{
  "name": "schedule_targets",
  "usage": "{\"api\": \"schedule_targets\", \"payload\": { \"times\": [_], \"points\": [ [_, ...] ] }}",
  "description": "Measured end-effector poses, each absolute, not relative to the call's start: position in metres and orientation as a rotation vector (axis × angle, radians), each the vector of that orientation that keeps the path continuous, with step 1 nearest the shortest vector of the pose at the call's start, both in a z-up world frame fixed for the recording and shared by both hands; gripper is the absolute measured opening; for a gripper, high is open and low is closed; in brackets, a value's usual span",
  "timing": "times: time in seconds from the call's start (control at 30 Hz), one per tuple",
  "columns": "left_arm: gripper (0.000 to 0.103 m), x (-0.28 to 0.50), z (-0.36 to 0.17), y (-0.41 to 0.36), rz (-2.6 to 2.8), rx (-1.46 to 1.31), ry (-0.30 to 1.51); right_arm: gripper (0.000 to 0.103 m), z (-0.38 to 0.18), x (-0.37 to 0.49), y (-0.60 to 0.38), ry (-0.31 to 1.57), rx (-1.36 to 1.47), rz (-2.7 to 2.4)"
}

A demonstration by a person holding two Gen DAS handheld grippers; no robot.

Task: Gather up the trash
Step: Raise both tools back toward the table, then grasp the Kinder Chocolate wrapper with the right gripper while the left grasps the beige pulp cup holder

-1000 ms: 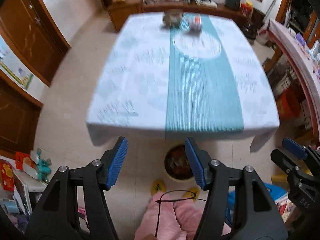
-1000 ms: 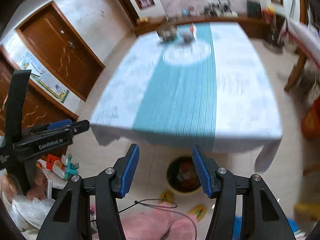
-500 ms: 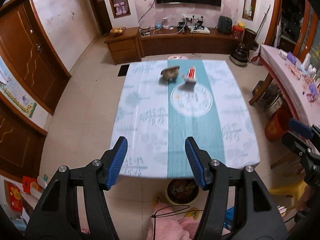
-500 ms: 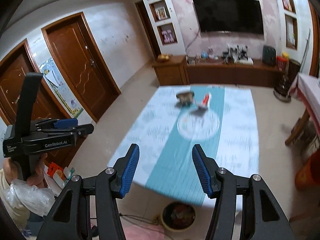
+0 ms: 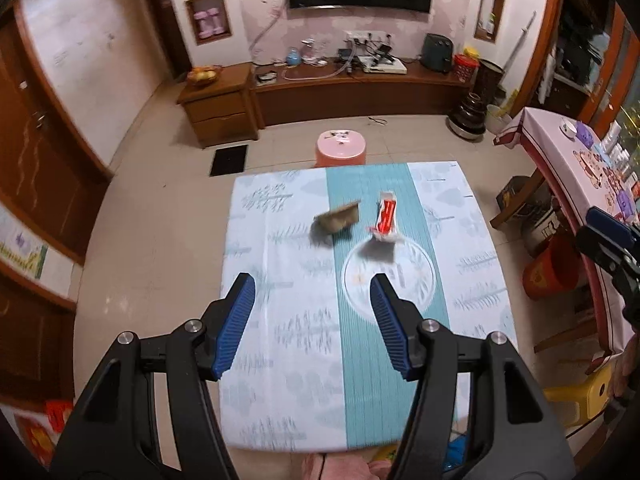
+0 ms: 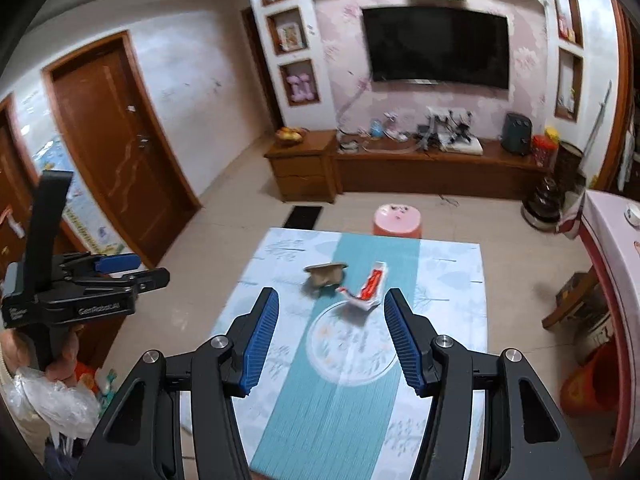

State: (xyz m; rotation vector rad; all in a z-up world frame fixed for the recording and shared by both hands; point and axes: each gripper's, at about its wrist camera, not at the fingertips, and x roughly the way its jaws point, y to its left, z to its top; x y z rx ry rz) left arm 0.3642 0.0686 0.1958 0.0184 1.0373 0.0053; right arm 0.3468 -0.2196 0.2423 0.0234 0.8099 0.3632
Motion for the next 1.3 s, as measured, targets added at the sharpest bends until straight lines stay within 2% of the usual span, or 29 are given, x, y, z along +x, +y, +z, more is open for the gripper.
{"api": "schedule_targets", "payload": {
  "times": [0.13, 0.3, 0.4, 0.6, 0.83, 1.0, 1.13, 1.17, 1.2, 1.23, 1.3],
  "points": [
    [0.057, 0.451, 0.138, 0.074, -0.043, 0.038, 1.081, 0.056, 0.194, 0.446, -0.210, 0.899, 0.062, 0.320],
    [0.057, 0.534, 0.039, 0.071, -0.093, 0.072, 1.141, 0.056, 0.078, 0.541, -0.200, 1.031, 0.124, 0.269],
    [0.057, 0.566, -0.026, 0.063, -0.136, 0.075, 1.184, 0.056, 0.000, 0.563, -0.200, 1.107, 0.180, 0.237],
    [0.057, 0.598, -0.107, 0.042, -0.197, 0.124, 1.227, 0.056, -0.117, 0.602, -0.202, 1.226, 0.297, 0.172],
    [0.057, 0.616, -0.148, 0.030, -0.256, 0.154, 1.253, 0.056, -0.207, 0.609, -0.237, 1.345, 0.646, 0.121],
    [0.057, 0.625, -0.161, 0.025, -0.282, 0.147, 1.276, 0.055, -0.236, 0.611, -0.237, 1.381, 0.763, 0.140],
    [0.056, 0.630, -0.167, 0.022, -0.305, 0.132, 1.289, 0.042, -0.250, 0.616, -0.226, 1.411, 0.837, 0.187],
    [0.054, 0.631, -0.170, 0.021, -0.309, 0.127, 1.296, 0.037, -0.254, 0.617, -0.222, 1.417, 0.841, 0.194],
    [0.045, 0.631, -0.171, 0.020, -0.314, 0.124, 1.302, 0.034, -0.255, 0.617, -0.217, 1.418, 0.837, 0.204],
    [0.031, 0.630, -0.173, 0.019, -0.321, 0.117, 1.314, 0.026, -0.253, 0.615, -0.211, 1.417, 0.835, 0.210],
    [0.019, 0.628, -0.176, 0.018, -0.343, 0.083, 1.340, 0.015, -0.254, 0.614, -0.203, 1.405, 0.818, 0.223]
  ]
}}
